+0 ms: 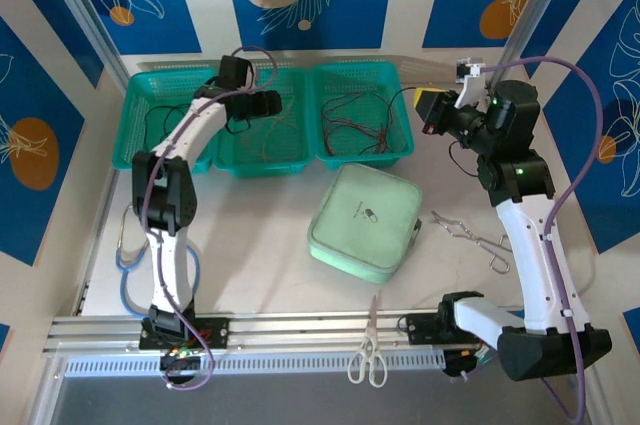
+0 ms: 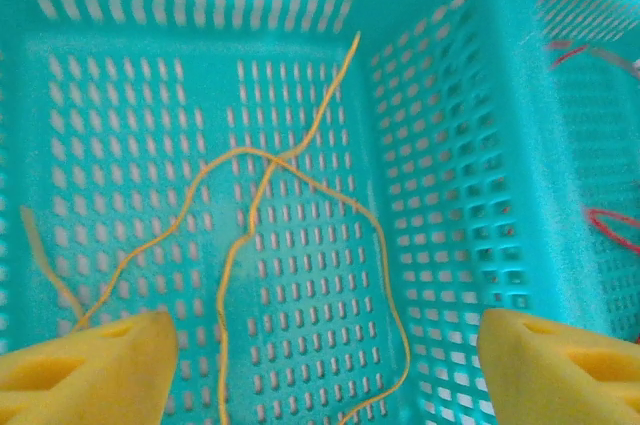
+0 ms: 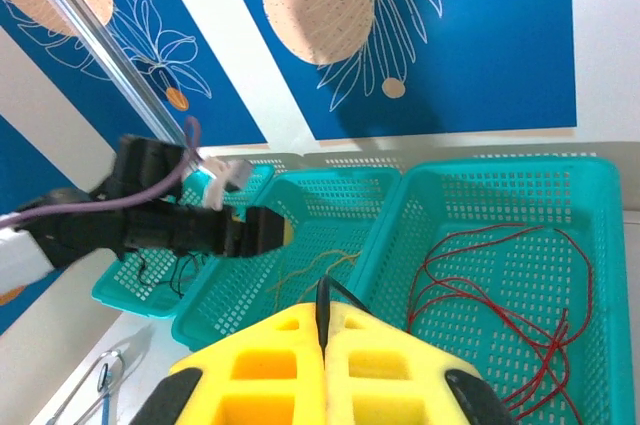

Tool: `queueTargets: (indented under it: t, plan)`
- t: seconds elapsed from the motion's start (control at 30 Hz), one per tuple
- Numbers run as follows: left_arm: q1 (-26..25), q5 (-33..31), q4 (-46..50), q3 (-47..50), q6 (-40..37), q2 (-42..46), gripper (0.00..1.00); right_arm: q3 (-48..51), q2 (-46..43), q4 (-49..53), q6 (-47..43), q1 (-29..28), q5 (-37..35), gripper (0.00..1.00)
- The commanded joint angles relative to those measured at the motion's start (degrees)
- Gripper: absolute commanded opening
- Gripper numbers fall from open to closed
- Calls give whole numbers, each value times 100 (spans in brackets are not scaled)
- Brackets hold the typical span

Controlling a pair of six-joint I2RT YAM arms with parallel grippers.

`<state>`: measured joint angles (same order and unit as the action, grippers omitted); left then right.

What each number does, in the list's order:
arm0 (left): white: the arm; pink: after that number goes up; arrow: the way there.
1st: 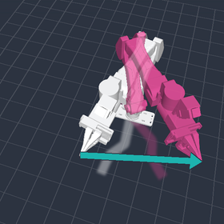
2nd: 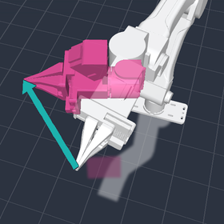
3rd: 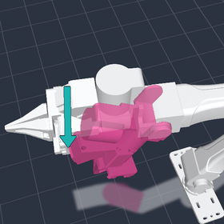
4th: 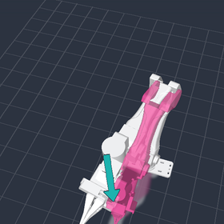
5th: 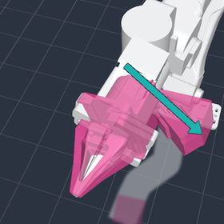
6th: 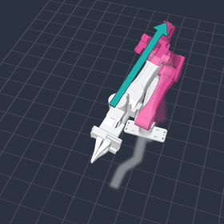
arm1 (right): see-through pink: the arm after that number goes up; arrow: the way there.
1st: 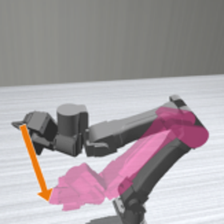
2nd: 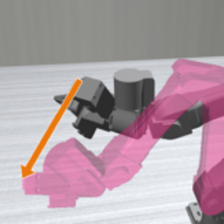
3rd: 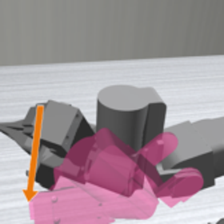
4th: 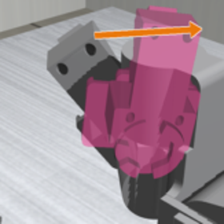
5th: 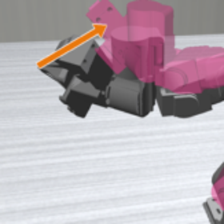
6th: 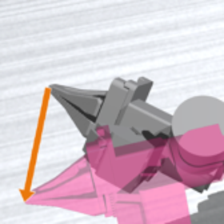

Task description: Untangle the cables

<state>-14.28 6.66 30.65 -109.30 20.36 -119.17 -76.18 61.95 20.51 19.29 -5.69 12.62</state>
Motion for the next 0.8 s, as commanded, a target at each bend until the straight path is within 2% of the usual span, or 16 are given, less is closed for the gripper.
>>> queueTargets:
  t: [0.0, 0.2, 0.33, 0.4, 0.5, 0.63, 0.77]
  plan:
    - [-45, -307, -324, 154, -392, 945, 80, -209, -59, -8, -73, -134, 30, 0]
    - [-426, 574, -1940, 1423, -1172, 2151, 77, -333, 90, -39, -69, -503, -98, 0]
    - [-662, 2107, -3644, 2429, -1258, 2580, 72, -502, 216, -22, -75, -716, -126, 0]
    - [-839, 2659, -4047, 2671, -1527, 2636, 66, -553, 254, -14, -79, -807, -128, 0]
    - [-1184, 2984, -4568, 3070, -2112, 2640, 64, -603, 313, 20, -104, -917, -110, 0]
    - [-1402, 3332, -5547, 3412, -1870, 2479, 65, -670, 395, 119, -138, -1069, -74, 0]
    - [-1631, 3635, -5853, 3381, -1858, 2271, 65, -654, 431, 135, -123, -1244, -76, 0]
